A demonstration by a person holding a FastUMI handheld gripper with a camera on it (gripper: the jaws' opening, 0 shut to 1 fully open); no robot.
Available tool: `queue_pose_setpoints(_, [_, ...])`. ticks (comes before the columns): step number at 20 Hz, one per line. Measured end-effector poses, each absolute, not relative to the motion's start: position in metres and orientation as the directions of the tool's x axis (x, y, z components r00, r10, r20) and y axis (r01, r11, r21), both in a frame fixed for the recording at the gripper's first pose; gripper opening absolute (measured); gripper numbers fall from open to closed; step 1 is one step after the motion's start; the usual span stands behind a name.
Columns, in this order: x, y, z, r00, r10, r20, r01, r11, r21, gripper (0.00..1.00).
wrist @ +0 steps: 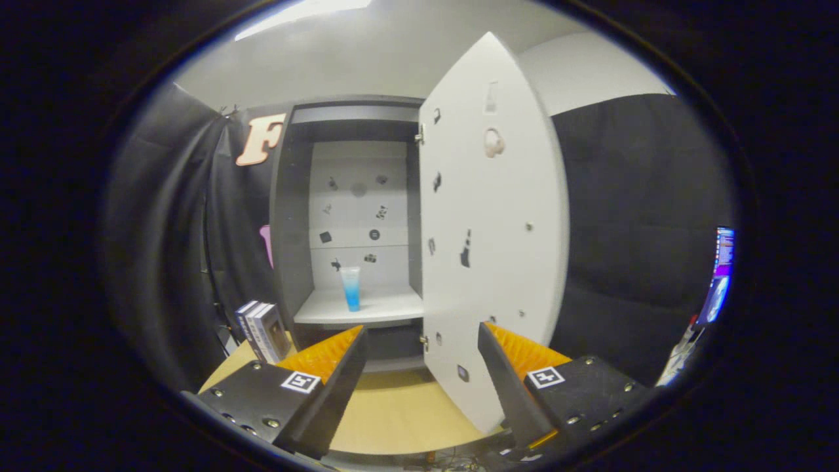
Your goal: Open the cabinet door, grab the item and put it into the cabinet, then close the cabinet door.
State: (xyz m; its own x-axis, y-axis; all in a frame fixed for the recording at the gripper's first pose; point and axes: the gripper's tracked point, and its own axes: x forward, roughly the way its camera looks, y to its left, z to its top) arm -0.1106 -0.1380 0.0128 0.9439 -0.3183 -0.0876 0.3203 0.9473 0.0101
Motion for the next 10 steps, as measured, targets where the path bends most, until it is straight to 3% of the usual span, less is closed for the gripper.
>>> queue_pose_setpoints(5, [-0.149, -0.227, 0.006, 0.902, -0.418, -0.11, 0.422, 0.907, 0.013, 0.99])
queue_pose_setpoints(10, [-0.125, -0.287, 0.003, 0.911, -0.396, -0.114, 0.404, 0.913, 0.056, 0.99])
